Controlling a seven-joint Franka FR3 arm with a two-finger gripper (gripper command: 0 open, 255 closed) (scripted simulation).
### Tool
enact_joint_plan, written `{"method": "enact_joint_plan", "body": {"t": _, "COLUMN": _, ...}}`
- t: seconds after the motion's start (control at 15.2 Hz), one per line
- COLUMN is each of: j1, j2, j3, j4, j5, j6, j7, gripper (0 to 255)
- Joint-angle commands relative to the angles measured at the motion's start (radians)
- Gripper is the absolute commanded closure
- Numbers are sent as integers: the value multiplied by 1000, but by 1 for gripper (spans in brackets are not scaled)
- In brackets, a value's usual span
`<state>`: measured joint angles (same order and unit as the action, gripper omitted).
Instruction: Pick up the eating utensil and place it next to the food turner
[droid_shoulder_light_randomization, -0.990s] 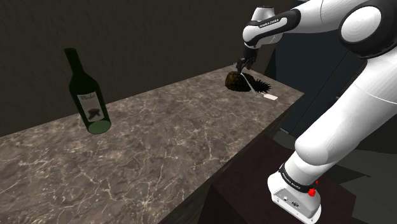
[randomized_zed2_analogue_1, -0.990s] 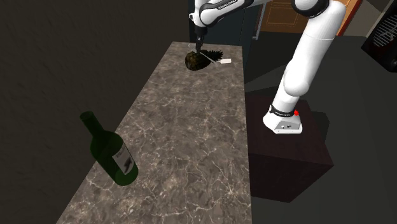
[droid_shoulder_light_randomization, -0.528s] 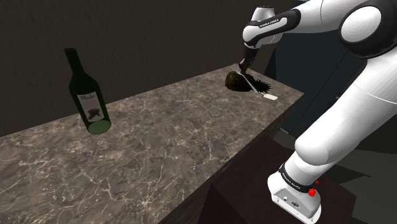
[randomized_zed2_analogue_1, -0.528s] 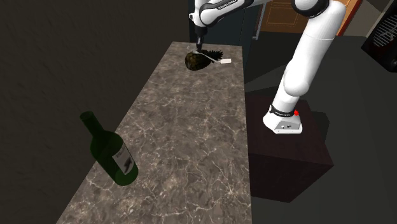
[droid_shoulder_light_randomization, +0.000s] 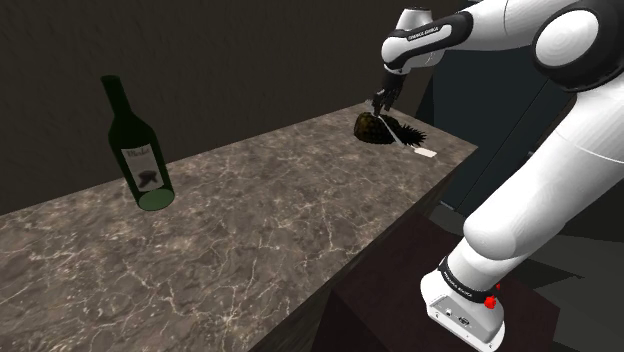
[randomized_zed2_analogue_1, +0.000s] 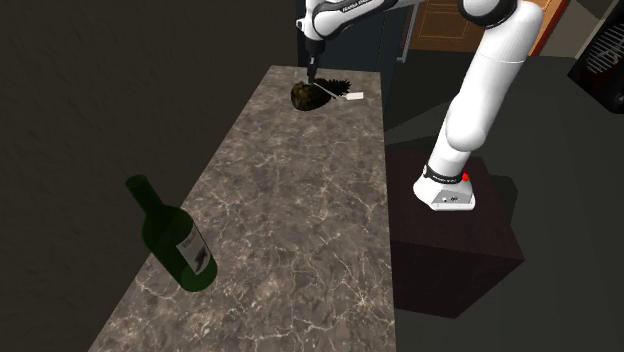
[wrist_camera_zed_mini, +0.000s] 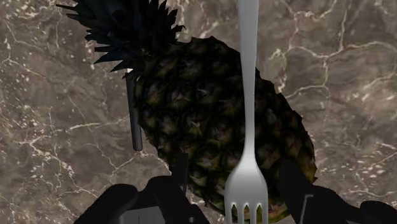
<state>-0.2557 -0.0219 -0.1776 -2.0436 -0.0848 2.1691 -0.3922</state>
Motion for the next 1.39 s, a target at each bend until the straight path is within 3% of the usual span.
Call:
{"method": "enact_joint_plan", "body": {"t": 0.0, "j1": -1, "j2": 8, "j3": -5, "j4": 53, "j5": 70, "j6": -40, "j7": -71, "gripper": 0}}
{"method": "enact_joint_plan", "body": {"t": 0.07, "j1": -3, "j2": 15, "j3": -7, "j4": 90, "j5": 113, "j6": -69, "j7": -113, "gripper": 0}}
{"method": "enact_joint_plan", "body": {"t": 0.59, "j1": -4, "j2": 59, "j3": -7, "j4": 42, "j5": 126, "j6": 23, "j7": -123, "gripper": 0}}
{"method": "enact_joint_plan", "body": {"t": 1.12, "j1": -4, "j2": 59, "j3": -7, "j4": 42, "j5": 126, "j6": 23, "j7": -123, "gripper": 0}}
{"method": "enact_joint_plan", "body": {"t": 1.19, "j1": -4, "j2": 59, "j3": -7, "j4": 42, "j5": 126, "j6": 23, "j7": -123, "gripper": 255}}
{"method": "enact_joint_plan", "body": {"t": 1.32, "j1": -4, "j2": 59, "j3": -7, "j4": 42, "j5": 126, "j6": 23, "j7": -123, "gripper": 255}}
